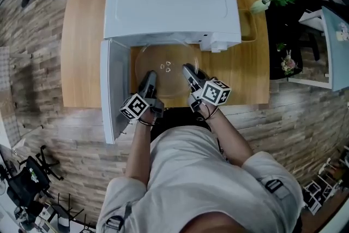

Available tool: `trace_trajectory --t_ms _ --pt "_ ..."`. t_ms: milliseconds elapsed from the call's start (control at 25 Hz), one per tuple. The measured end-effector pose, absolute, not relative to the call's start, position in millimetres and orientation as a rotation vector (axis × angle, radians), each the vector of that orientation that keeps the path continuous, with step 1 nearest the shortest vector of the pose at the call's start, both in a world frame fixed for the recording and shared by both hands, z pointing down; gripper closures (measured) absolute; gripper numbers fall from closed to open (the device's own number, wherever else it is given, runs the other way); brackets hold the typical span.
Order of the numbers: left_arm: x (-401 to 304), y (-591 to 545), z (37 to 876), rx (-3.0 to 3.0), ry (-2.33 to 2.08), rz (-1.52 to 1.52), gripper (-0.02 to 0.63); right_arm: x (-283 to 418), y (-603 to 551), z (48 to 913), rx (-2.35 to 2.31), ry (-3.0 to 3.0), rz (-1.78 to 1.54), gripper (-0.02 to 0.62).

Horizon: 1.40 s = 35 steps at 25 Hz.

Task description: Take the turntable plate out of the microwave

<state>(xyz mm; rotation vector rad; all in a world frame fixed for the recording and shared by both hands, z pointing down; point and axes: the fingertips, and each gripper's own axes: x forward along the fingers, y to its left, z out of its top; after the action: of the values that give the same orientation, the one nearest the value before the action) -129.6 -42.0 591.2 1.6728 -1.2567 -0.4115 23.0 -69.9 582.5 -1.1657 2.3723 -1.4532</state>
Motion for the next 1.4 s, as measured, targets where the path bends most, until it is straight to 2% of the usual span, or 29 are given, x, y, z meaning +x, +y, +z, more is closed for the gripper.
trace_trajectory --t_ms 960,1400 --pt "-92.9 13.9 526.0 1.842 -1.068 -0.421 0.469 62.3 13.6 506.6 -1.348 2.295 -1.219 0.48" --pt "-88.5 17.9 489.3 1.872 -1.109 -0.432 0.469 65.2 13.9 478.5 -1.258 2.321 -1.206 0.479"
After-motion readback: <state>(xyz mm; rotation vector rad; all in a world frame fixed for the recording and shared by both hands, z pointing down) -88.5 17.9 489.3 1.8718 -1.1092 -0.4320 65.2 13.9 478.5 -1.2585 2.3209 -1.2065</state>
